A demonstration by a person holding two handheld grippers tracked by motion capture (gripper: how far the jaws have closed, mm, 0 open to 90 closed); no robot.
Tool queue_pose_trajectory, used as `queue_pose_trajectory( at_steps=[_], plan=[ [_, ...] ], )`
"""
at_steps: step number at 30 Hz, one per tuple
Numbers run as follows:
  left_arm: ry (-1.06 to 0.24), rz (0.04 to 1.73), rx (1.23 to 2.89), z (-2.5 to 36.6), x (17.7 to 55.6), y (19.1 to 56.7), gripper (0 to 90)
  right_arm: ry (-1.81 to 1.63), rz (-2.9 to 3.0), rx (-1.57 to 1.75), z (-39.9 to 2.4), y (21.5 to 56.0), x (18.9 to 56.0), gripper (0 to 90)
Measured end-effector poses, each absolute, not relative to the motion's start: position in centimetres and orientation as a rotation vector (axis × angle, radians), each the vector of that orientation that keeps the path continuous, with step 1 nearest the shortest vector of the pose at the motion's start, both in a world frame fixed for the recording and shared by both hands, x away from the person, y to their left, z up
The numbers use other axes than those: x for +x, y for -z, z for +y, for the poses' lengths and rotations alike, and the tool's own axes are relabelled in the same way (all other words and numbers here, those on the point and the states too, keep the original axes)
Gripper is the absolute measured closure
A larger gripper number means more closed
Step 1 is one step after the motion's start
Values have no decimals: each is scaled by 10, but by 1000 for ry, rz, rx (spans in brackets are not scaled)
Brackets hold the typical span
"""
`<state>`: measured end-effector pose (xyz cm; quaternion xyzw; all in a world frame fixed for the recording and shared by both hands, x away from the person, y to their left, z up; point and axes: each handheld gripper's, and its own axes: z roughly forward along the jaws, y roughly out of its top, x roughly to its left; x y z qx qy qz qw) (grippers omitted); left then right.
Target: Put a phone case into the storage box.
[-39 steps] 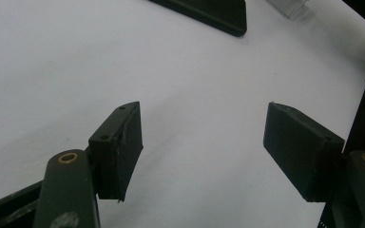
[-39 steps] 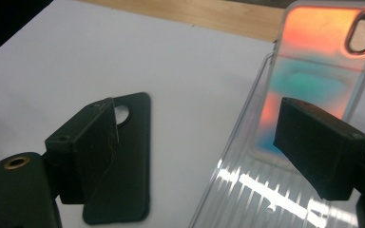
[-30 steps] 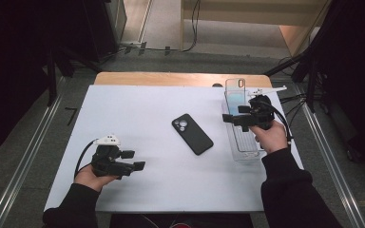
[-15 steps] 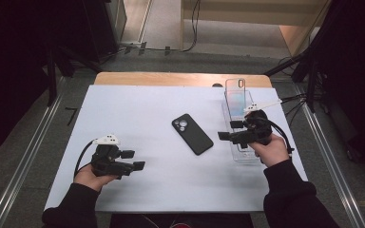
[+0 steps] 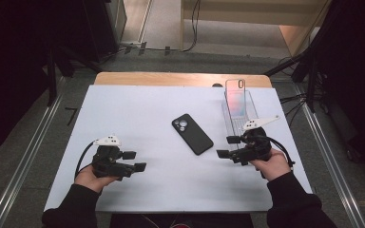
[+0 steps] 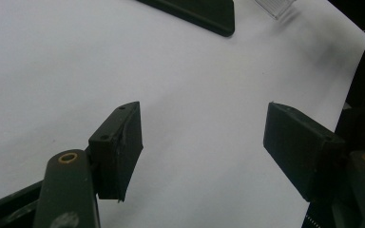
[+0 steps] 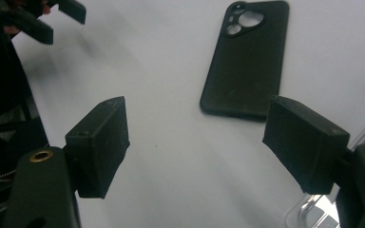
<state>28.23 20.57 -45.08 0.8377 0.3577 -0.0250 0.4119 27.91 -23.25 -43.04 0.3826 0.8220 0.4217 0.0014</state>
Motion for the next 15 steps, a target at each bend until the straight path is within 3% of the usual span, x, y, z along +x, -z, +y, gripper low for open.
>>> queue_pose_trajectory(
  at_steps=[15],
  plan=[
    [72,901,2106,207,277,451,298,-1288,2654,1140,-230,449,264,211]
  ],
)
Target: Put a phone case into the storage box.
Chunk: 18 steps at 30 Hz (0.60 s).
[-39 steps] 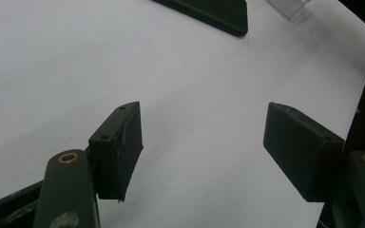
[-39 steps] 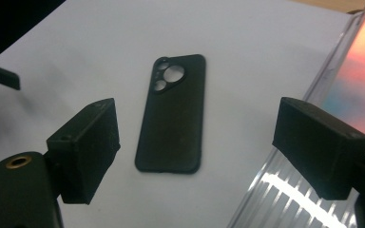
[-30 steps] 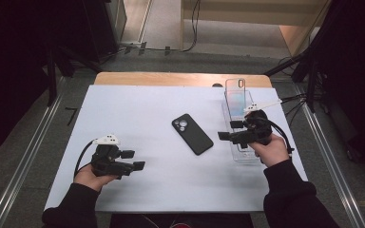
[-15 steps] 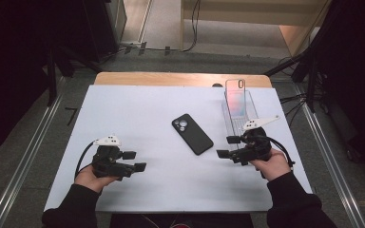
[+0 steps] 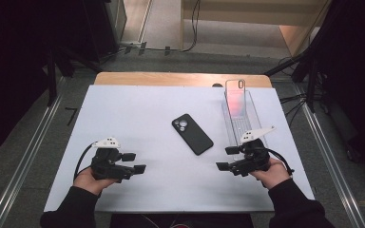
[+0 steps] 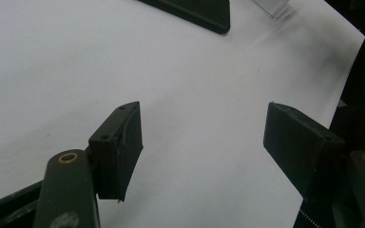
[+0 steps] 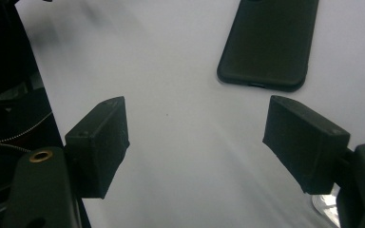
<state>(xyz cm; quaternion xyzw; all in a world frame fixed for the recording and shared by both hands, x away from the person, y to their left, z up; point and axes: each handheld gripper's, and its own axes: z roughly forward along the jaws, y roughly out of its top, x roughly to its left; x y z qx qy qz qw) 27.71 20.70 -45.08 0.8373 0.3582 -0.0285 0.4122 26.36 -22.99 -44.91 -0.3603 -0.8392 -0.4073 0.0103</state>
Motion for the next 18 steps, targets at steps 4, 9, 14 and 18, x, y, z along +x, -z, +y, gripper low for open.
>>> queue_pose_trajectory(
  at_steps=[4,9,14,18],
  plan=[
    [74,899,2106,207,277,451,298,1264,-2623,-1109,-229,451,263,211],
    [76,895,2112,206,278,452,297,1251,-2624,-1103,-229,454,262,210],
    [83,897,2103,206,280,453,298,1260,-2620,-1096,-228,455,261,206],
    [91,888,2118,206,281,456,297,1287,-2614,-1114,-227,453,264,201]
  ],
)
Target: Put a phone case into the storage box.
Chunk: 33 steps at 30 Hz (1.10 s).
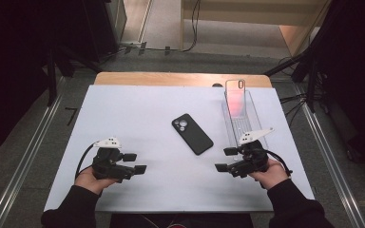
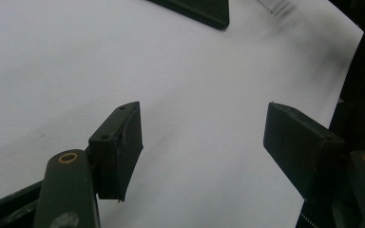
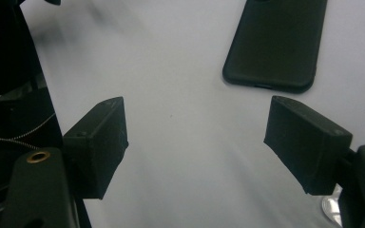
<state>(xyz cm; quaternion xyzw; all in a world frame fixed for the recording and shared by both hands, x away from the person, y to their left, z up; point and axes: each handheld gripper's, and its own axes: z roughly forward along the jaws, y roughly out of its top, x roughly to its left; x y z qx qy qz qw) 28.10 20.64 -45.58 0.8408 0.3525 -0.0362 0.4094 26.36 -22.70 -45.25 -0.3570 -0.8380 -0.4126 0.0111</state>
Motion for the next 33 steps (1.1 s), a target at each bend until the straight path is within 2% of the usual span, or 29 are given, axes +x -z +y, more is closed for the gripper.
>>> queue_pose_trajectory(
  at_steps=[17,33],
  plan=[
    [88,881,2118,205,278,454,298,1351,-2571,-1226,-218,446,273,170],
    [95,888,2108,208,281,456,298,1353,-2588,-1260,-199,438,300,170]
  ],
)
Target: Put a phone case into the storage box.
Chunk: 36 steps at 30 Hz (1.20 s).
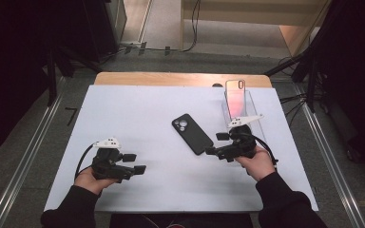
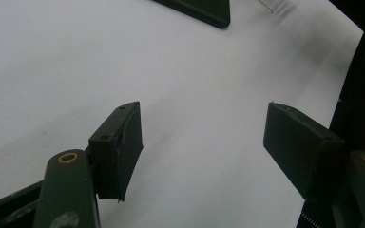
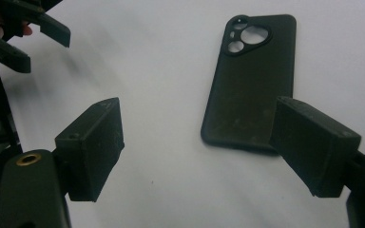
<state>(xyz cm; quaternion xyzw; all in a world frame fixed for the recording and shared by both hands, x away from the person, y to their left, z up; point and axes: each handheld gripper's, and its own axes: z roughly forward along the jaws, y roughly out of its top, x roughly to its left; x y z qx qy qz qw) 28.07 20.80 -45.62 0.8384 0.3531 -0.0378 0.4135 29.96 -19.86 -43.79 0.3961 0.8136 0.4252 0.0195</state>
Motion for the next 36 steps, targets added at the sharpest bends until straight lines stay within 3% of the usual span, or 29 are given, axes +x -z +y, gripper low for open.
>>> queue_pose_trajectory(
  at_steps=[36],
  plan=[
    [88,883,2113,207,282,456,298,-1273,2379,1412,-150,450,361,163]
  ],
)
